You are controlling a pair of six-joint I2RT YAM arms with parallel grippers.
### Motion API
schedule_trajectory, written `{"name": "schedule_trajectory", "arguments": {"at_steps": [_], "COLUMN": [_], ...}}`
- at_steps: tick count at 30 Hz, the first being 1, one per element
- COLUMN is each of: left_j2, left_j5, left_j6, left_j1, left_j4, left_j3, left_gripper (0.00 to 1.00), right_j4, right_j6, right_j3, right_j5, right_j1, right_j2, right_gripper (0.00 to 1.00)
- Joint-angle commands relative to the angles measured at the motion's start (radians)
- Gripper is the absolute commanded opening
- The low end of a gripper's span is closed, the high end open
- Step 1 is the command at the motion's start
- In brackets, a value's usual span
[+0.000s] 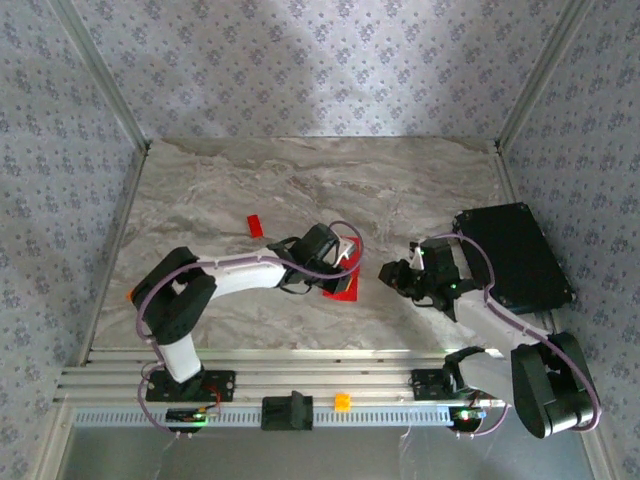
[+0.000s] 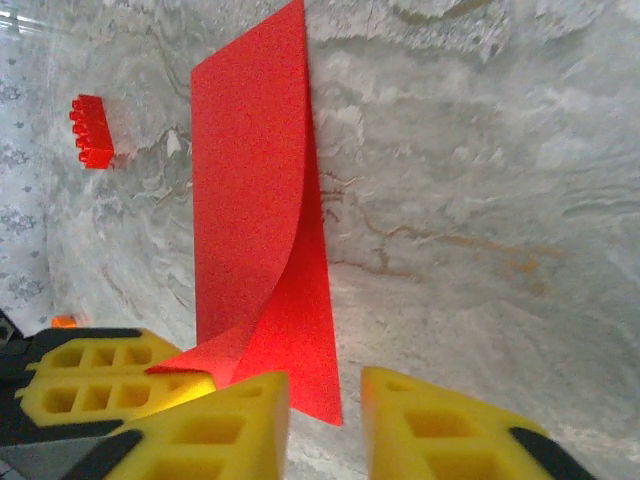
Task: Fold a paper plane with a square sheet of paper (pick it up from the middle)
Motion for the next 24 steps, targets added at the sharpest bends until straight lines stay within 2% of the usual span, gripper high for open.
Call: {"name": "schedule_trajectory", "arguments": {"at_steps": [1,9,15,24], "left_j2": [0.013,-0.015,-0.022,-0.019], "left_j5": [0.026,-0.052,-0.059,-0.043], "left_j6": [-0.053,-0.057,-0.034,-0.034], "left_j1": [0.005,0.020,0.024,0.023], "left_j4": [0.035,-0.012,-0.042,-0.042], "left_j3": [0.039,0.017,0.014,0.018], "left_gripper": [0.00,0.00,0.00,0.00], "right_j4": [0.011,0.111,0.200,0.199], "right_j6": [0.007,0.068,0.118,0.101], "right_j3": [-0.008,0.004,0.031,0.054], "right_j5": [-0.015,0.004,0.051,0.071], "right_j1": [0.023,0.140,0.239,0.256], "right_j2": [0.013,0.110,0.223,0.332], "right_gripper": [0.21,0.08,0.05,0.05]}}
